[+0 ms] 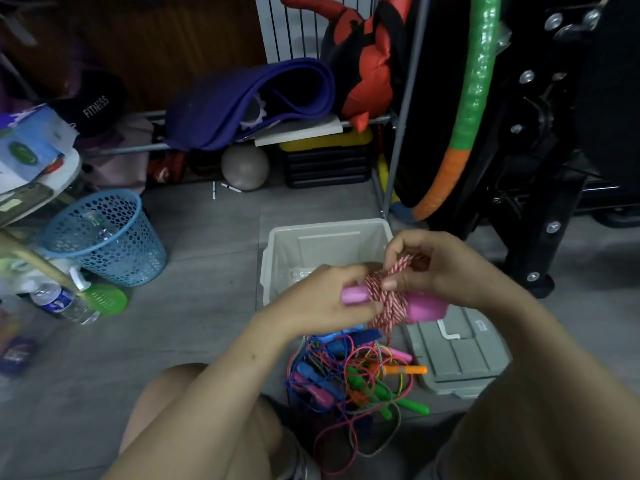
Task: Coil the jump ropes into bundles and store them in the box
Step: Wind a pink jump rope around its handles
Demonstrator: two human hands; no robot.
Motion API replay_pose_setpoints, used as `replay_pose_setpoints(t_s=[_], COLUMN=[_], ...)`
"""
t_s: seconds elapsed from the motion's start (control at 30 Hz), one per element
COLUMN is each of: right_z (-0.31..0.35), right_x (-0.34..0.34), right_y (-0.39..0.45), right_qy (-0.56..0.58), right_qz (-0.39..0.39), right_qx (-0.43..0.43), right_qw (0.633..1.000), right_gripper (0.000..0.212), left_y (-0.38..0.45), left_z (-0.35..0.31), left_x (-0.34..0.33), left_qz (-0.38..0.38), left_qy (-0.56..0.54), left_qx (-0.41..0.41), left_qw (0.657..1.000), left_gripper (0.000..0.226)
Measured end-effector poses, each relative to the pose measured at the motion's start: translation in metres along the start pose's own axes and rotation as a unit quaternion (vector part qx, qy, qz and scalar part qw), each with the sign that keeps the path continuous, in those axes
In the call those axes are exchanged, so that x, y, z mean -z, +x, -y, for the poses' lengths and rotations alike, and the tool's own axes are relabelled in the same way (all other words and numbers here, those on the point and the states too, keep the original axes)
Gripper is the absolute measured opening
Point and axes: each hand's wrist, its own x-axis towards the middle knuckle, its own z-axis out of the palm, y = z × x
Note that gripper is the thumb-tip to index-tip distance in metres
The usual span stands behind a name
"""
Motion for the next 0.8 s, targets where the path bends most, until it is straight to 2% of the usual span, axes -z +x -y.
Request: replay_pose_setpoints(t_s=[0.1, 0.3, 0.4, 0.6, 0.8], right_z=[-0.008, -0.021, -0.023, -0.019, -0.022], right_x=[0.003, 0.002, 0.004, 0.009, 0.013], right_y=[0.002, 0.009, 0.008, 0.005, 0.001], right_qy=[0.055, 0.111, 0.056, 0.036, -0.001], right_qz=[0.051, -0.022, -0.034, -0.004, 0.021], right_qx=[-0.003, -0.028, -0.018, -0.029, -0.025], right_qw=[0.997, 0.993, 0.998, 0.999, 0.999], right_gripper=[0.017, 0.016, 0.016, 0.019, 0.038], left_y=[0.0, 0.002, 0.001, -0.003, -0.002], left_z=[-0.006, -0.008, -0.01, -0.012, -0.009], left_x=[-0.013, -0.01, -0.01, -0.009, -0.009], left_qz=[0.011, -0.046, -0.057, -0.062, -0.044], left_qy=[0.014, -0.03, -0.042, -0.091, -0.18], left_qx=[0.013, 0.02, 0.049, 0.012, 0.004], left_qw=[1.0, 0.998, 0.996, 0.994, 0.983], left_gripper=[0.041, 0.07, 0.092, 0.074, 0.061])
